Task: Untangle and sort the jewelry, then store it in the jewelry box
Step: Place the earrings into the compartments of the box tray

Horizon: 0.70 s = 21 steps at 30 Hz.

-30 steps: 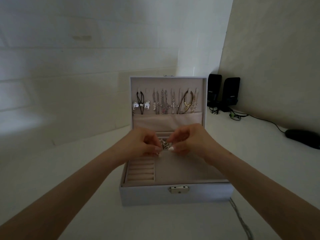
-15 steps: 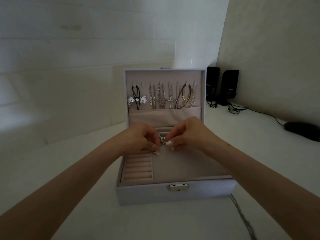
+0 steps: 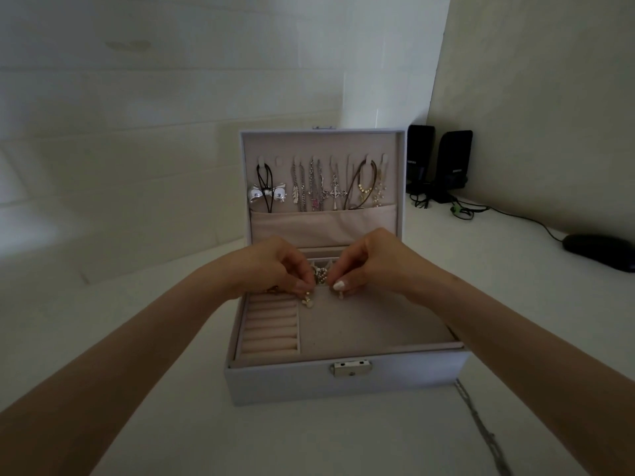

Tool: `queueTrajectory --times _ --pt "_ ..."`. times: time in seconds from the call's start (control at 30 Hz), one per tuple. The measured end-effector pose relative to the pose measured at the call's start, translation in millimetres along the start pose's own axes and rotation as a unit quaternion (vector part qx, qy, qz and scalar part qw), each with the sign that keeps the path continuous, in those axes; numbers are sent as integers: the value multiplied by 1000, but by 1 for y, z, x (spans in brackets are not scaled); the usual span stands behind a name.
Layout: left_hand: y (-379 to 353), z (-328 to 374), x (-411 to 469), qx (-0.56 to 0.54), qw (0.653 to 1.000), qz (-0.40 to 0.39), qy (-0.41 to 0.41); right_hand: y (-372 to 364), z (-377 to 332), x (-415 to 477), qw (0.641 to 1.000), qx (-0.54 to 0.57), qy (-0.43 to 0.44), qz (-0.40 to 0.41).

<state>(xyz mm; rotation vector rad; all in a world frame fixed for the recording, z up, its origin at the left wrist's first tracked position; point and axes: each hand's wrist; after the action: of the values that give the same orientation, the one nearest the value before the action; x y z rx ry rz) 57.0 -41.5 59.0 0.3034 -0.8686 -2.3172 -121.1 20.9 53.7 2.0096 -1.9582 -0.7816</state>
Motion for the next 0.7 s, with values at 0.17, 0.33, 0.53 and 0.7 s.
queueTrajectory --times 0.17,0.33,0.53,0.7 --pt "-1 0 1 12 1000 3 -5 -1 -1 1 1000 -16 -3 1" --pt "-1 1 5 53 999 -13 -2 -4 -5 2 1000 -20 -14 3" --pt "-1 5 10 140 990 -31 -16 -5 -8 8 999 -39 -8 16" --pt "-2 3 8 126 991 -27 -18 -3 -16 14 997 -59 -43 -35"
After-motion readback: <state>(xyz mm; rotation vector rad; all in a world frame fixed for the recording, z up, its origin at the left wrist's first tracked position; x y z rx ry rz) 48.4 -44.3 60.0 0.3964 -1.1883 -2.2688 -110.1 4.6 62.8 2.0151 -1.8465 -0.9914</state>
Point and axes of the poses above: each hand's wrist, its own x-axis towards the middle knuckle, its own y-axis out of the back of the hand, z = x × y, and after that the axes turned 13 degrees about -y, right-handed
